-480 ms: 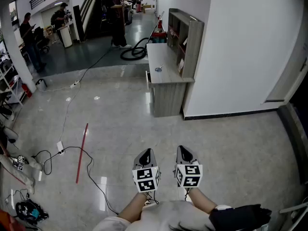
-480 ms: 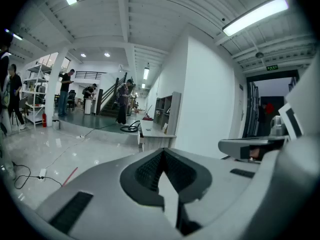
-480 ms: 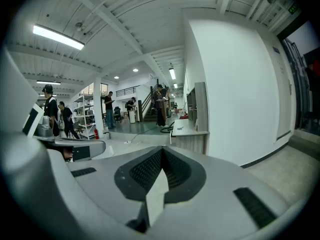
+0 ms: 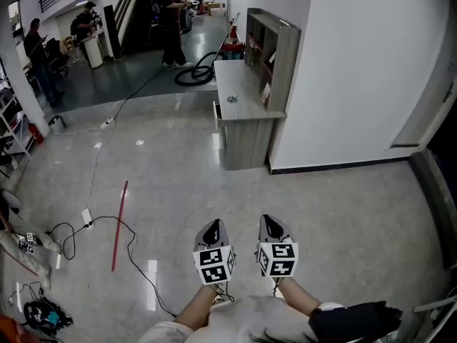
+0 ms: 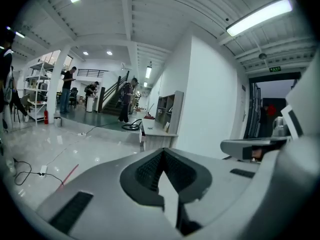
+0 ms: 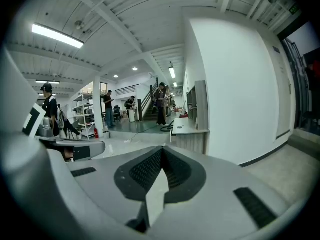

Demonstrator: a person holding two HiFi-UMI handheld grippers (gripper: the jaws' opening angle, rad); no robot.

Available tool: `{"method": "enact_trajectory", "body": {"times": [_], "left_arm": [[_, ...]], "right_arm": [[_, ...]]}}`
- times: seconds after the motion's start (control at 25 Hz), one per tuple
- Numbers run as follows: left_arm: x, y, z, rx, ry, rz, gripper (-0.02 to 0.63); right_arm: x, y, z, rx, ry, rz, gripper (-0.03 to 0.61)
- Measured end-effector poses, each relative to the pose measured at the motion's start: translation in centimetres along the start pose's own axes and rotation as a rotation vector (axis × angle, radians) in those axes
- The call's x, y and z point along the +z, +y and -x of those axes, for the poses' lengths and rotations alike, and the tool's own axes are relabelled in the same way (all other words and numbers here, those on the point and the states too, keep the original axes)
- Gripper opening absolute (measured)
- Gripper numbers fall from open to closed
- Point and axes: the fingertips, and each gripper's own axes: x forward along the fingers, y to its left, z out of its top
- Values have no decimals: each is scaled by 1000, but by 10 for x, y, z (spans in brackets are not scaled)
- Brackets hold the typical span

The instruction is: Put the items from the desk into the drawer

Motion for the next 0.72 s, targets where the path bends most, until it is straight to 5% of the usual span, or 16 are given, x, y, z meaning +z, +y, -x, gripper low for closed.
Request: {"method": "enact_trajectory", "body": {"times": [0.72], "left_arm": [[15,95,-5,-9,-14,-21,-3]], "right_arm": [[1,65,-59,-32,16,-17,-2]]}}
